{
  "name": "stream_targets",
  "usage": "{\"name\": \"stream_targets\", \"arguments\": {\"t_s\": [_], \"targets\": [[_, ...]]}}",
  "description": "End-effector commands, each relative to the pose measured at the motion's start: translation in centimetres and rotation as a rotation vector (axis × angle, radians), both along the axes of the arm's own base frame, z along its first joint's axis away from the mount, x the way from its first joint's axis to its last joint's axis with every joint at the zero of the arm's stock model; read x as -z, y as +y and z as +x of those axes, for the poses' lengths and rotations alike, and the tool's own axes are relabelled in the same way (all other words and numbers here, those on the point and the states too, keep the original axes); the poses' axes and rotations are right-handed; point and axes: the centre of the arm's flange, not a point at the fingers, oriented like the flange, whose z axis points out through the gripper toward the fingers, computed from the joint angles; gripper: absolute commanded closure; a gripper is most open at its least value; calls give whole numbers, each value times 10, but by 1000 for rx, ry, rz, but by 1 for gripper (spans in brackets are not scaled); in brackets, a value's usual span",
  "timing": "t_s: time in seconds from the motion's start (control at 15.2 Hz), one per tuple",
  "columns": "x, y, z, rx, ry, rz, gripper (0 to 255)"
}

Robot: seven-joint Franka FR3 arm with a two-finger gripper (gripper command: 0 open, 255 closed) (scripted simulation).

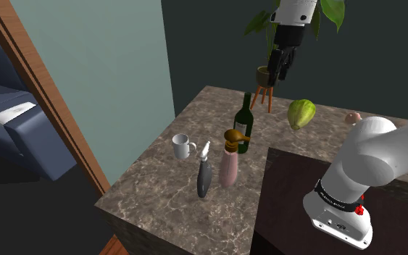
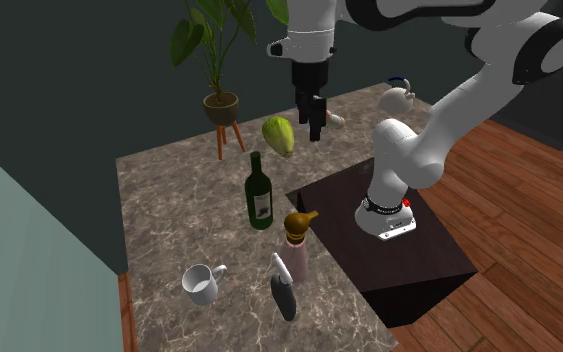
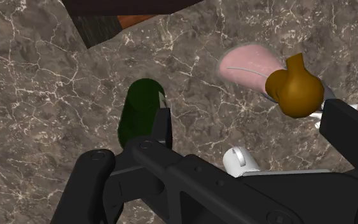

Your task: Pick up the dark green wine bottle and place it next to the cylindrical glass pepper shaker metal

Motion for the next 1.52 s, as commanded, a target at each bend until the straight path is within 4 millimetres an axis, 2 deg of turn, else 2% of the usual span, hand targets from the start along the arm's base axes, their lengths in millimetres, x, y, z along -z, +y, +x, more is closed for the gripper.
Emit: {"name": "stream_targets", "arguments": {"t_s": [0.0, 0.86, 0.92, 1.39, 1.45], "targets": [[0, 0, 0, 0, 0, 0, 0], [97, -53, 109, -150, -72, -139, 0], [97, -53, 110, -150, -72, -139, 0], [137, -54, 111, -150, -72, -139, 0], [137, -54, 111, -150, -72, -139, 0]]}}
